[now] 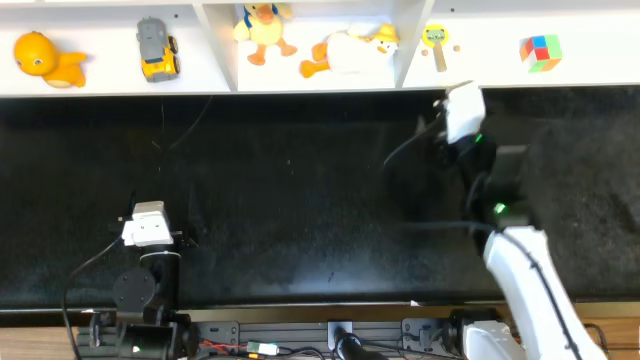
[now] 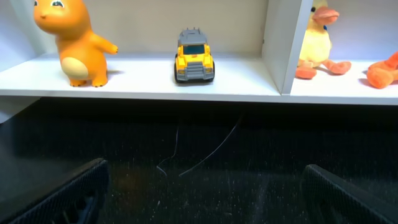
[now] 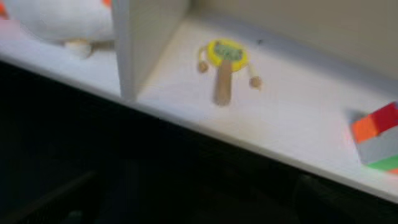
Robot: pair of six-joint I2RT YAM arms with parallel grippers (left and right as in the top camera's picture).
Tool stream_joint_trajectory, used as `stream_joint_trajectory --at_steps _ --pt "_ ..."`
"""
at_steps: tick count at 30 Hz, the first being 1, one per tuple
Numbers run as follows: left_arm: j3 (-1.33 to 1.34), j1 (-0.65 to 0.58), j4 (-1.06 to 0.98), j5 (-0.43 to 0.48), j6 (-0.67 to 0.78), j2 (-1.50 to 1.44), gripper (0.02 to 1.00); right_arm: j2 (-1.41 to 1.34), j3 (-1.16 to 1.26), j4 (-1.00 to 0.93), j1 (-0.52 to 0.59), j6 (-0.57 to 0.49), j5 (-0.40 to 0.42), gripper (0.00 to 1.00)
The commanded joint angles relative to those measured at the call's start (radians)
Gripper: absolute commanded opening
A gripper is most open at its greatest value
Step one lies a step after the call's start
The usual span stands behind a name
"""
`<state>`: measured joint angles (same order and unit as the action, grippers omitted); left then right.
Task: Store Toys
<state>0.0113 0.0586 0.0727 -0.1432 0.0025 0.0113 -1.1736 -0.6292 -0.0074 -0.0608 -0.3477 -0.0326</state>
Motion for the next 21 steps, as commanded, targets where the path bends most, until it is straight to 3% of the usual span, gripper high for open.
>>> stream_joint_trajectory --at_steps 1,5,18,21 --pt "-0.003 -0.004 0.0 -0.008 0.012 -0.008 0.998 0.174 0.172 0.1 -0.091 0.214 0.131 0.996" --pt "-0.003 -0.004 0.0 -0.008 0.012 -0.008 0.998 0.318 0.273 0.111 -0.098 0.286 0.13 0.996" --pt "-0.003 -0.004 0.0 -0.008 0.012 -0.008 0.998 0.78 0.581 0.114 -0.053 0.323 0.128 0.996" --pt "-0.003 -0.004 0.0 -0.008 0.012 -0.008 0.998 0.841 0.625 0.088 0.031 0.349 0.047 0.996"
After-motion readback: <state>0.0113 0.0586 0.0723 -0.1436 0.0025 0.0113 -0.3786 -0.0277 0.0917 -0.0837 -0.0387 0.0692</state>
